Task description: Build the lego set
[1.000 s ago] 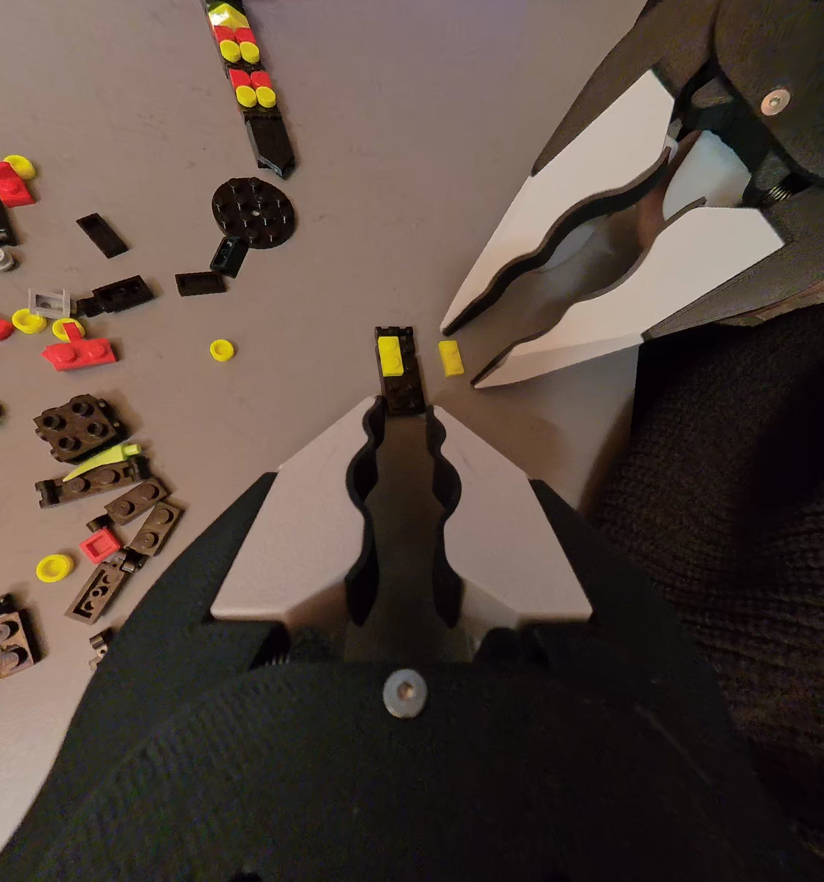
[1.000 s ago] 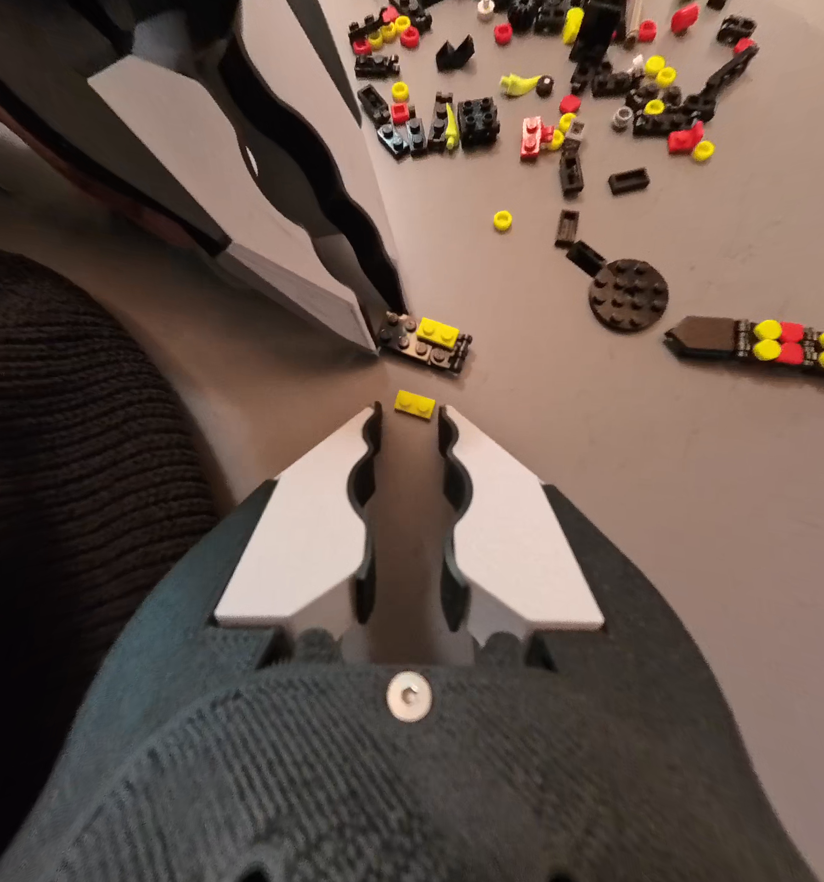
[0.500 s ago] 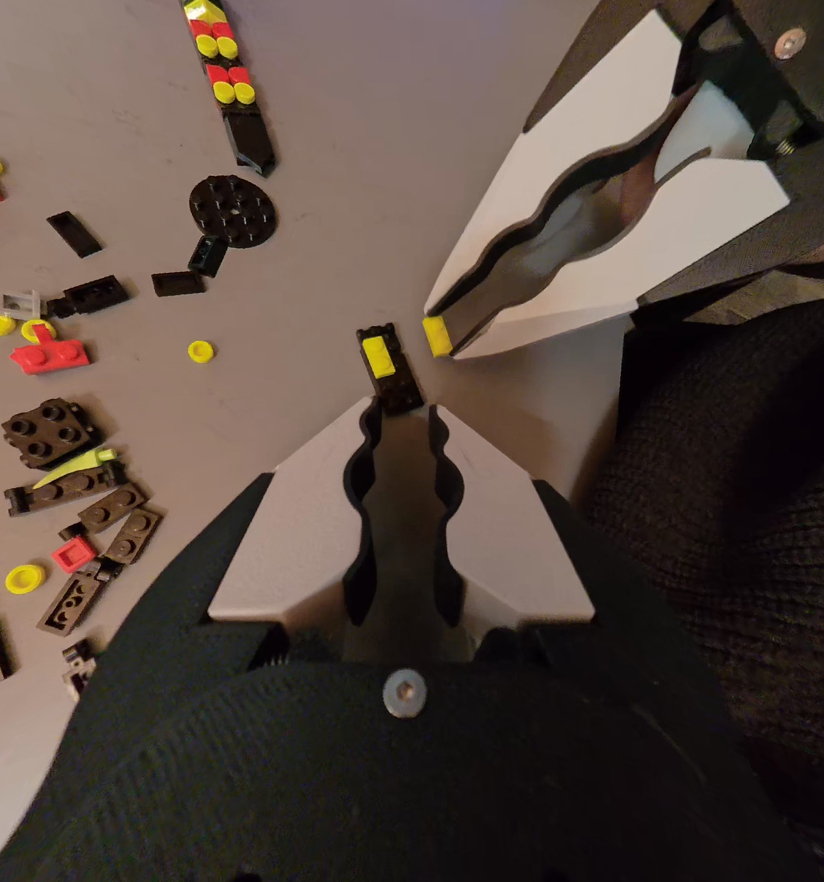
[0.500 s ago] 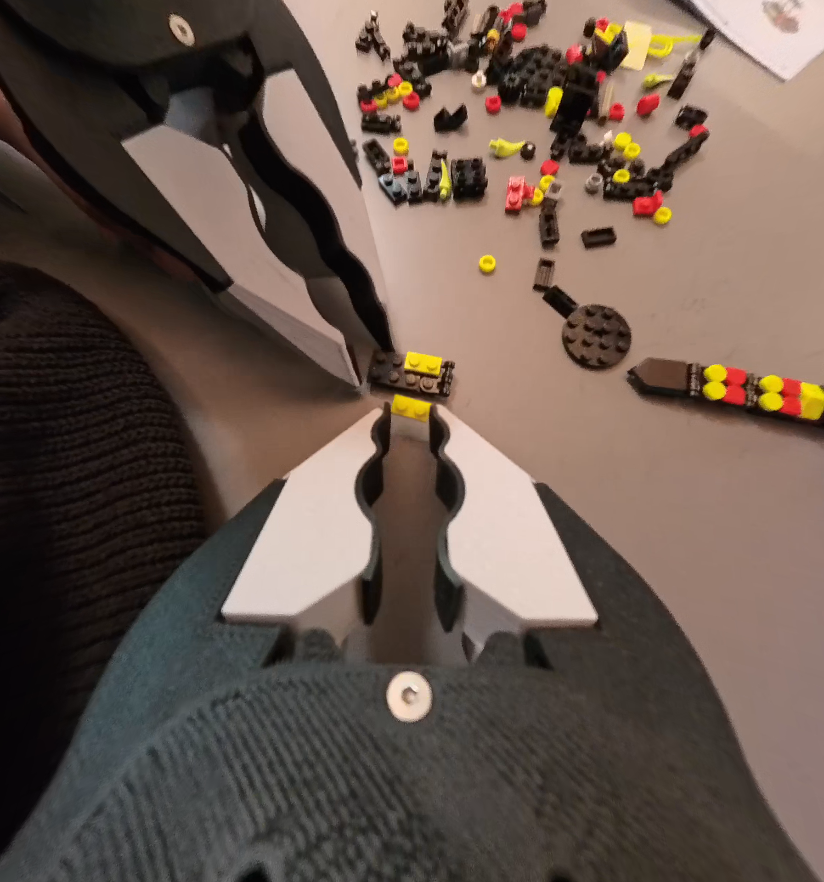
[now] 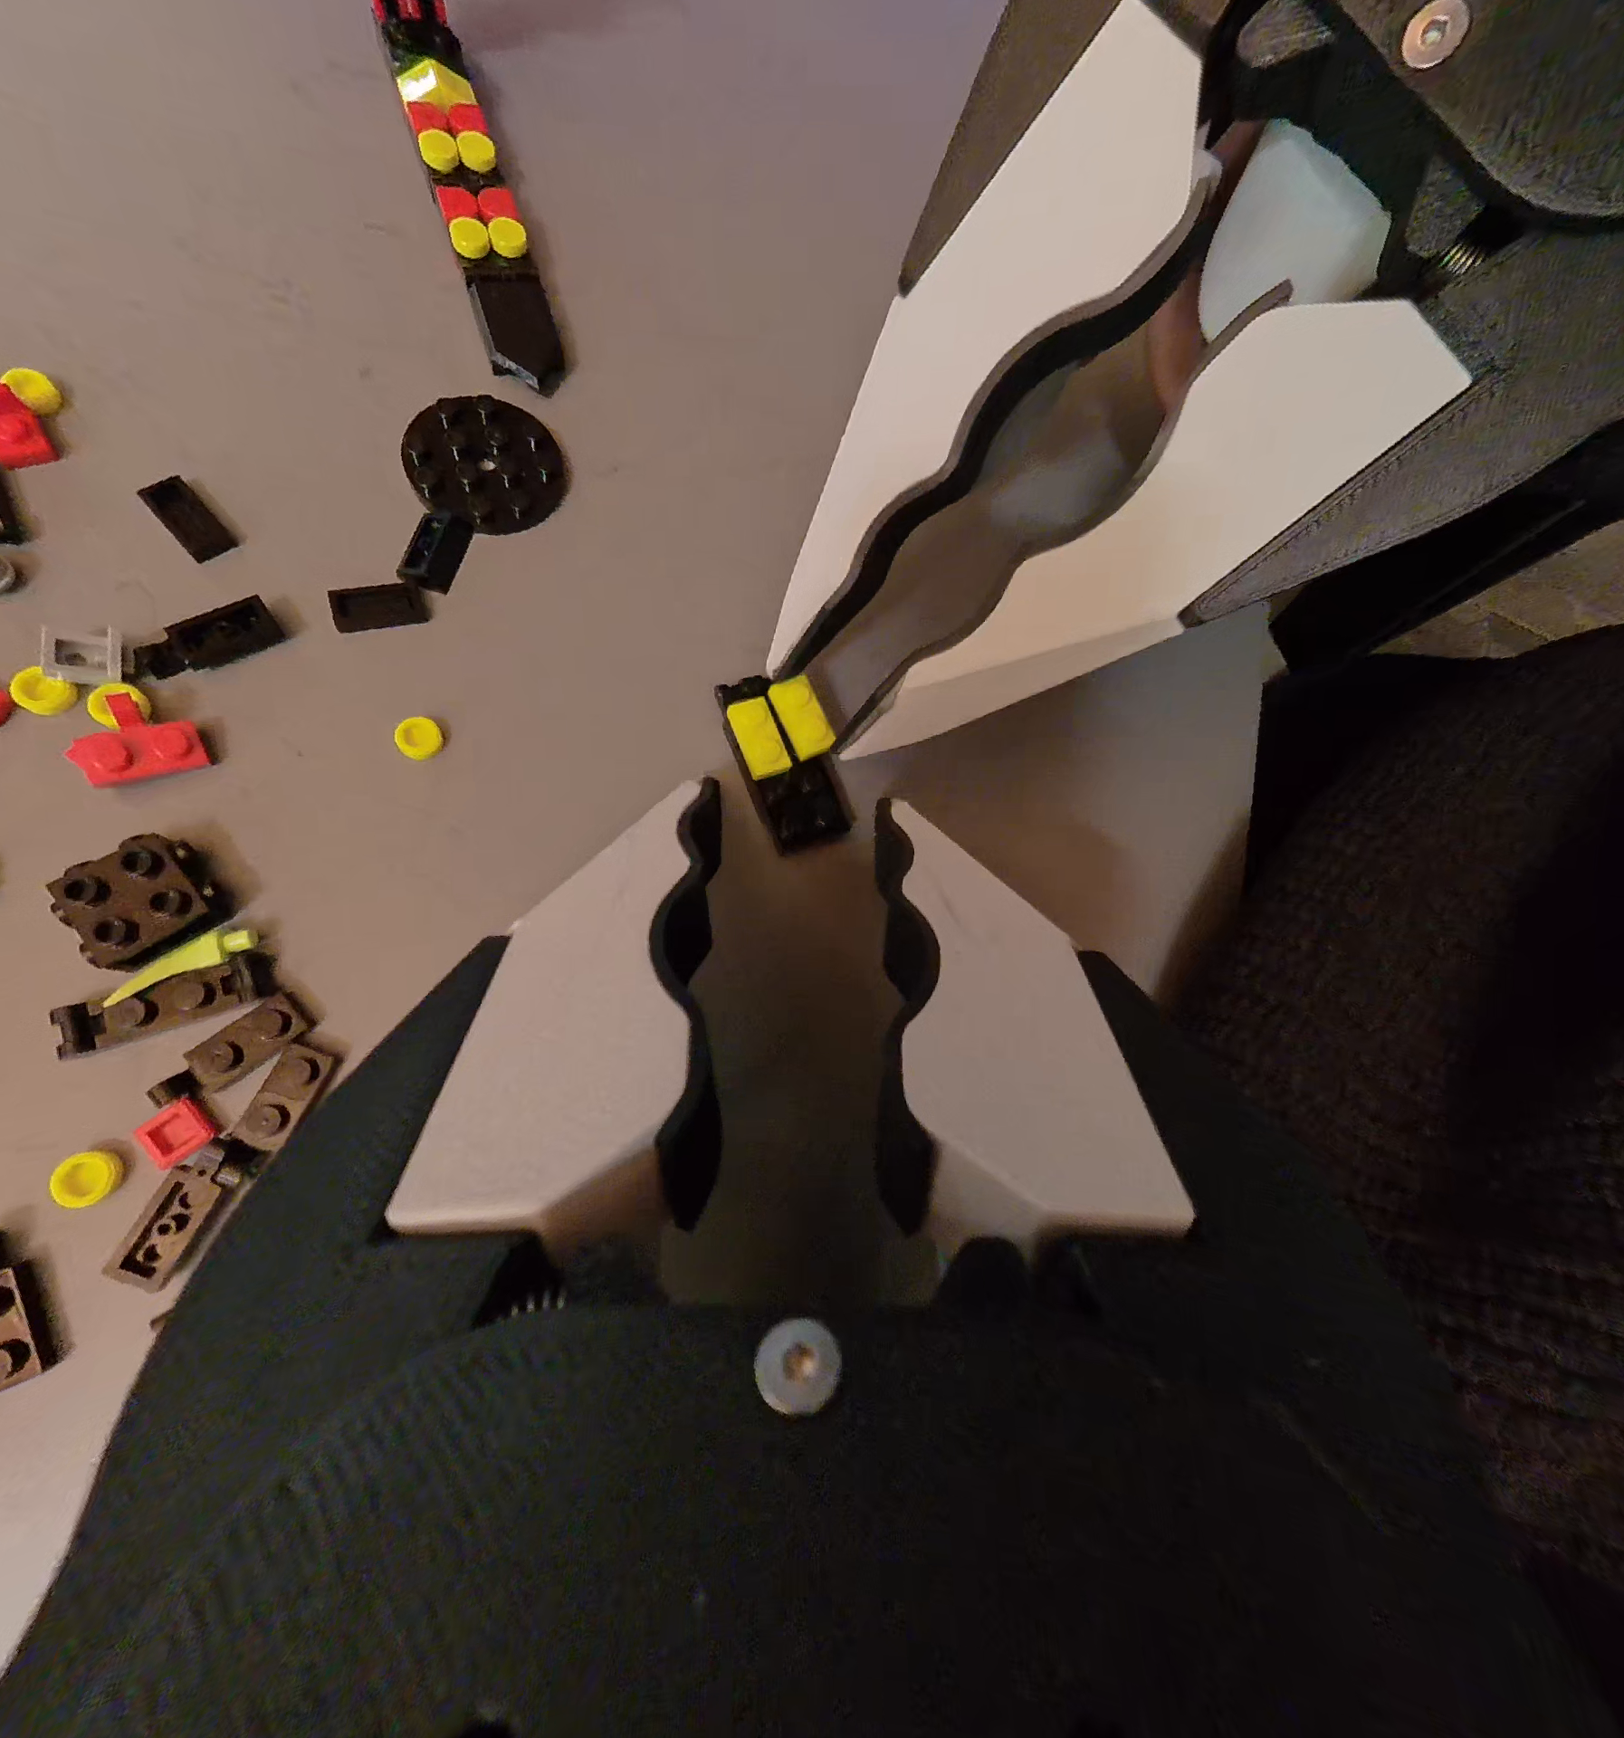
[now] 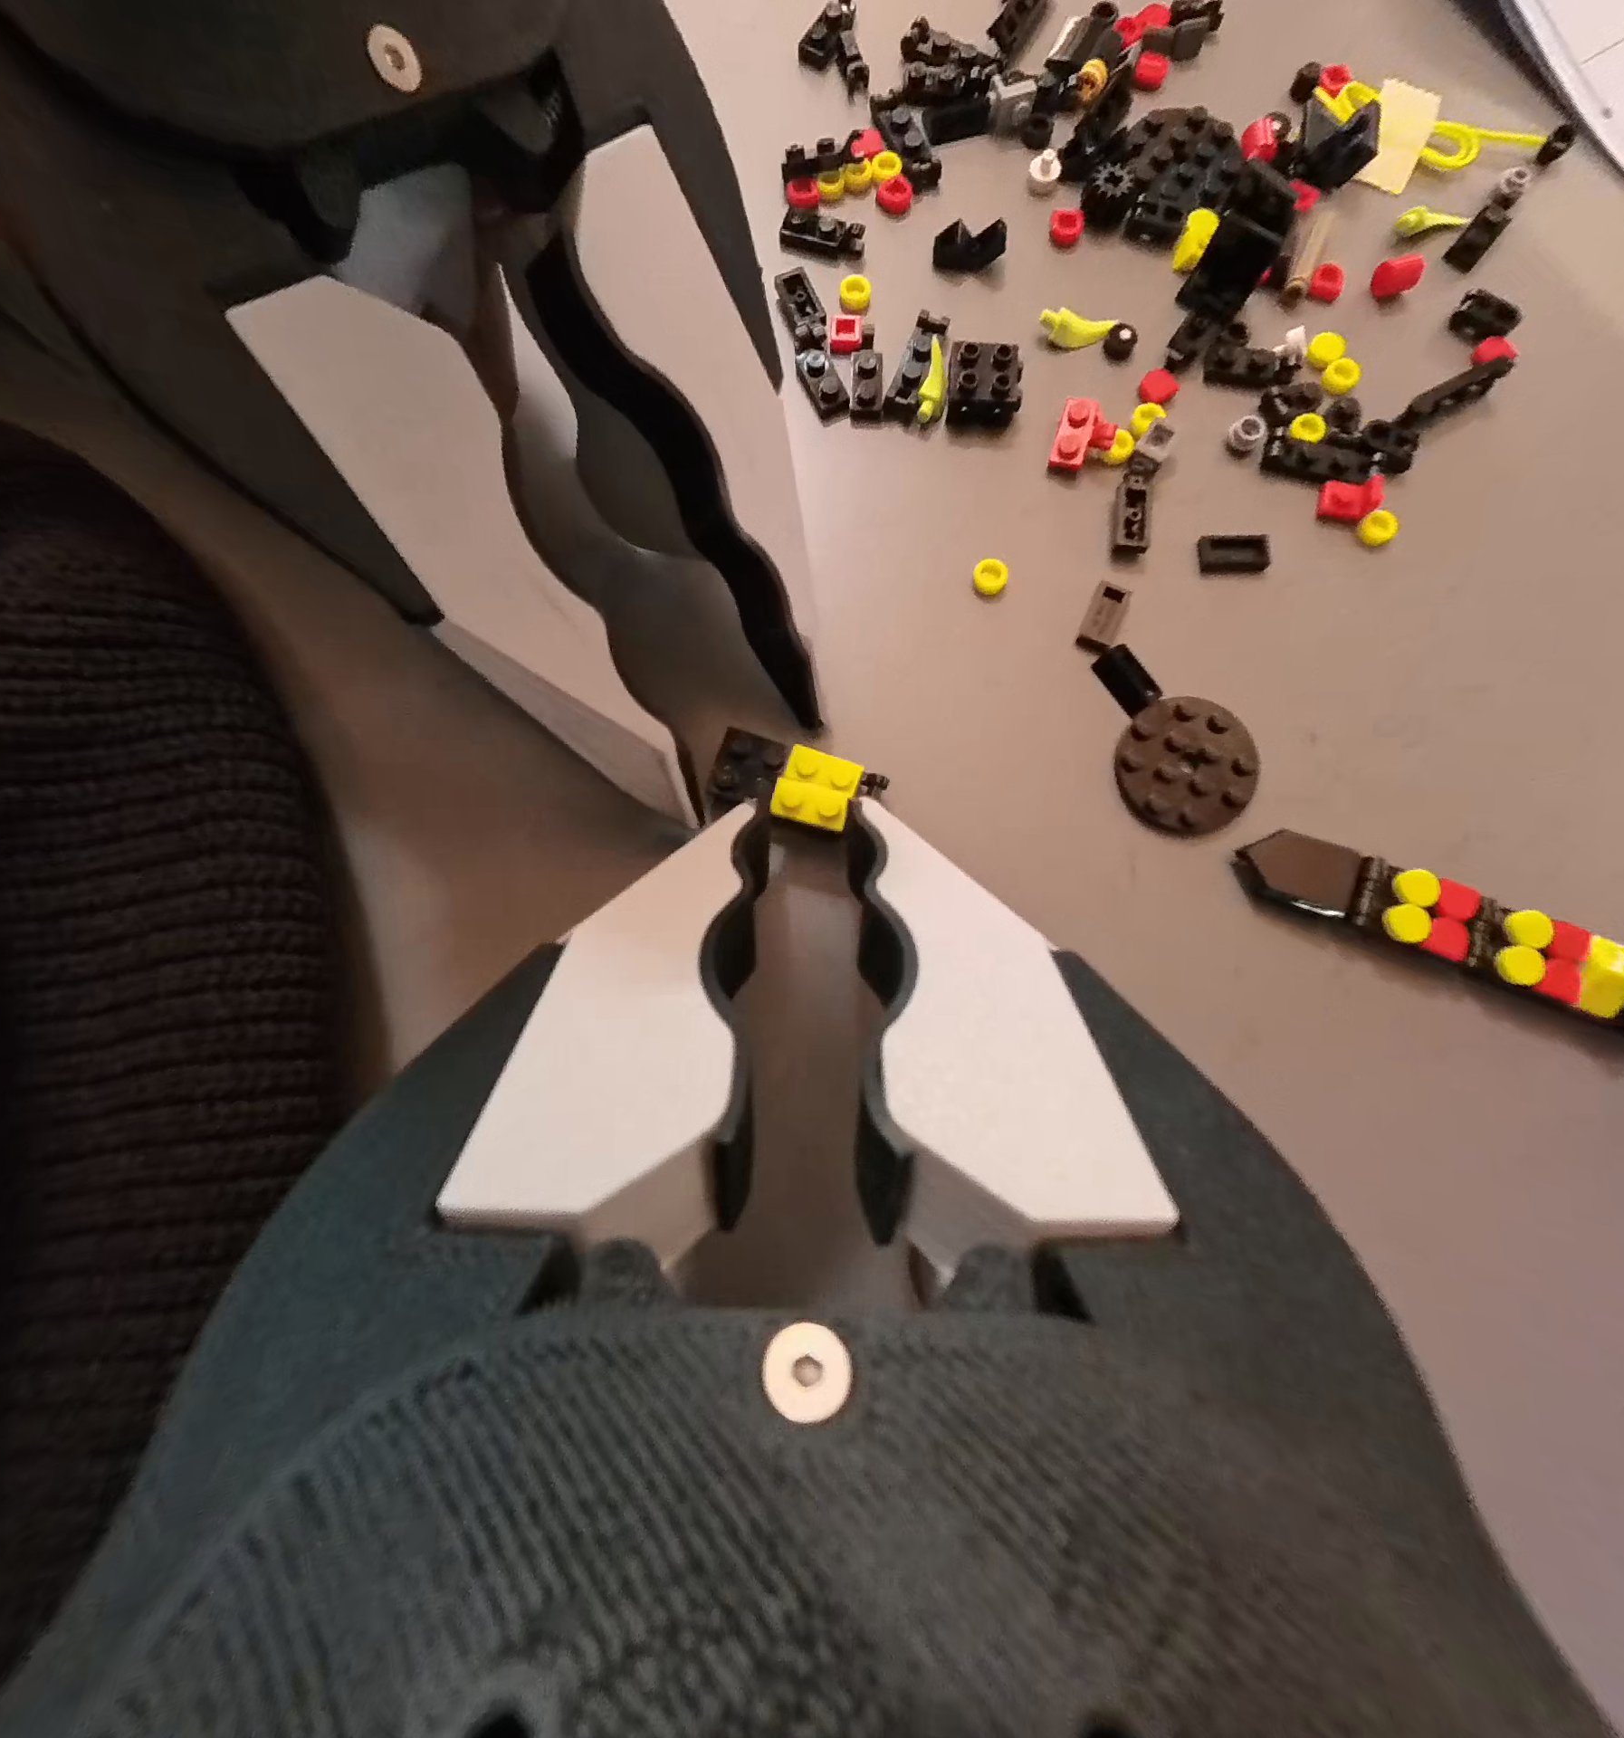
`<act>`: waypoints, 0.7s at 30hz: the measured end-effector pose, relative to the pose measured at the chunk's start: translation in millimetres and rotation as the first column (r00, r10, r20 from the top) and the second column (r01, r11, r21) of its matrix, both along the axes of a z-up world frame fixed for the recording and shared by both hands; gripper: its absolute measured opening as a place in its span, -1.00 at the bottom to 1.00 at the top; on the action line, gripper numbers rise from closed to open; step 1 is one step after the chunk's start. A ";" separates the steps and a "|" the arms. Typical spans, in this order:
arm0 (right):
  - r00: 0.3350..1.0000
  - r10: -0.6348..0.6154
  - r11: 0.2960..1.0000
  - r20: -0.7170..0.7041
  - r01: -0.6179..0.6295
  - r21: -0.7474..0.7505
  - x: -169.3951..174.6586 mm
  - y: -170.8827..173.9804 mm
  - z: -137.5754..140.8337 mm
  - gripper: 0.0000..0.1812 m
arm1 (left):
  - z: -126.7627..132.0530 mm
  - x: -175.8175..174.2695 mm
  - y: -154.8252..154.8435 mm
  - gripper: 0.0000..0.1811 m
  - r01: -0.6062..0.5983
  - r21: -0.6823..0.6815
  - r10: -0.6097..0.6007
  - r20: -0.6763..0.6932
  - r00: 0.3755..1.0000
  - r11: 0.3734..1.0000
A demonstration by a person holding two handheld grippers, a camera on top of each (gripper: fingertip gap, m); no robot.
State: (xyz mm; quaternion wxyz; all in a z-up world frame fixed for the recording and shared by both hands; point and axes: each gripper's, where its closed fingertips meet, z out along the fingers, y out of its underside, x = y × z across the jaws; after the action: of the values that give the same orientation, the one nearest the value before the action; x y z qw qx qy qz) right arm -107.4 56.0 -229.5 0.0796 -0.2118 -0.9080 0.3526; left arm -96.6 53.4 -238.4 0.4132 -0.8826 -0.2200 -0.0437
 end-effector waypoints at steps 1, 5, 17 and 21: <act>1.000 0.000 1.000 0.005 0.000 0.001 -0.2 0.1 -0.9 -0.84 | 0.0 -0.1 0.4 -0.67 0.001 -0.001 -0.001 0.000 1.000 1.000; 1.000 -0.010 1.000 0.018 0.010 0.007 -0.9 0.8 -3.3 -0.84 | -0.6 -0.9 1.1 -0.69 -0.001 -0.004 0.001 0.000 1.000 1.000; 0.999 -0.025 1.000 0.045 0.024 0.010 -1.5 -0.5 -3.2 -0.84 | -1.8 0.1 1.6 -0.79 0.005 -0.016 -0.006 -0.007 1.000 1.000; 0.999 -0.024 0.999 0.045 0.022 0.031 -1.5 -0.6 -3.6 -0.84 | -1.9 0.0 1.6 -0.79 0.005 -0.016 -0.006 -0.006 1.000 1.000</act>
State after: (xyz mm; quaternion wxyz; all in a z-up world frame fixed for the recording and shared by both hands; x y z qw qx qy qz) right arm -109.0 55.5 -233.1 0.0661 -0.2288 -0.9124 0.3329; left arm -96.5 54.9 -240.3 0.4068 -0.8866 -0.2166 -0.0402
